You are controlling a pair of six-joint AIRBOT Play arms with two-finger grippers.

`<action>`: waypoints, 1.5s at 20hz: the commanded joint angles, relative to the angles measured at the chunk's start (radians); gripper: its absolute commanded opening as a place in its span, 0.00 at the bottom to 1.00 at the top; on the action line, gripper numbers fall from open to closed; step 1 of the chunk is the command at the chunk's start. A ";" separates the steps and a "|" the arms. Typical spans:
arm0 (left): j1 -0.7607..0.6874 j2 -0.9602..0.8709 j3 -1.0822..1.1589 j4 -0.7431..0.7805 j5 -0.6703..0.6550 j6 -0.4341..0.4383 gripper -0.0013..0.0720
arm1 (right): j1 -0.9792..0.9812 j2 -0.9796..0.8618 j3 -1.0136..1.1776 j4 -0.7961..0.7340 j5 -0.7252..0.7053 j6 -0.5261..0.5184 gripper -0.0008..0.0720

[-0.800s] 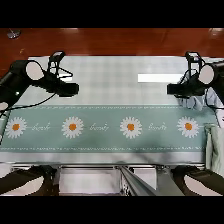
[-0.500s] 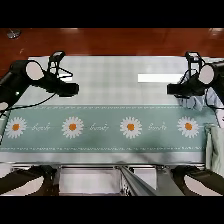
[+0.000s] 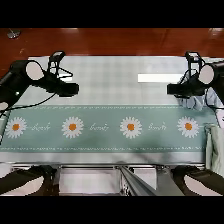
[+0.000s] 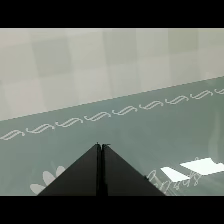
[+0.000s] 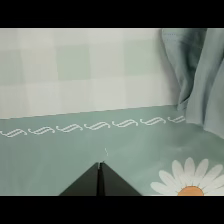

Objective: Fold the shirts.

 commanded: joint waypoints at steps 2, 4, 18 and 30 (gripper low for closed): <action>0.001 -0.001 0.000 0.000 0.000 0.000 0.05 | 0.001 0.000 0.000 0.000 0.000 0.000 0.05; 0.001 -0.004 -0.001 0.001 0.039 0.000 0.05 | 0.001 0.000 0.000 0.000 -0.027 -0.001 0.05; 0.002 -0.048 -0.001 0.240 0.282 0.000 0.98 | -0.245 -0.152 0.099 -0.349 -0.536 0.332 0.87; -0.001 -0.048 0.000 0.129 0.116 -0.070 0.98 | -0.552 -0.476 0.224 -0.224 -0.186 0.069 0.87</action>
